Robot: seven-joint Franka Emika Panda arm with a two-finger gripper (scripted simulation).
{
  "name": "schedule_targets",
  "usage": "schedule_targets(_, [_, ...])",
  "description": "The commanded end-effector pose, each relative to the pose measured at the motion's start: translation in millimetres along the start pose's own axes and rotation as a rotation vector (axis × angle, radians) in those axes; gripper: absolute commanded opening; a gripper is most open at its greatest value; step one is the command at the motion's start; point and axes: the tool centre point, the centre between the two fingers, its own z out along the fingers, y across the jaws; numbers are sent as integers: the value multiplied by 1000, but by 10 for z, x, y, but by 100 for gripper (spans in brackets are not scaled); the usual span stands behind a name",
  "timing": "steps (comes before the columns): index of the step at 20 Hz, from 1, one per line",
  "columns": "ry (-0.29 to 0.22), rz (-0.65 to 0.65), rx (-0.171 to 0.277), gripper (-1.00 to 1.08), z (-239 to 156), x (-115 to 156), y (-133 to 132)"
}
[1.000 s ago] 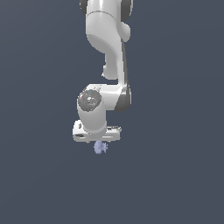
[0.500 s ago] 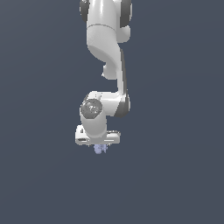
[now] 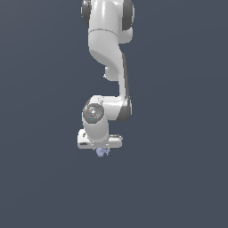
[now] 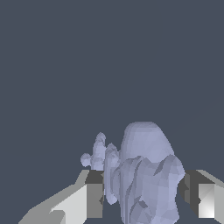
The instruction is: Pick up the object and move it to a goal position.
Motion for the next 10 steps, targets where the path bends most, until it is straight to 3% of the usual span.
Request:
schedule_targets(1, [0,0,0,-100,-1,2,0])
schedule_targets(10, [0,0,0,-100,-8,-10,4])
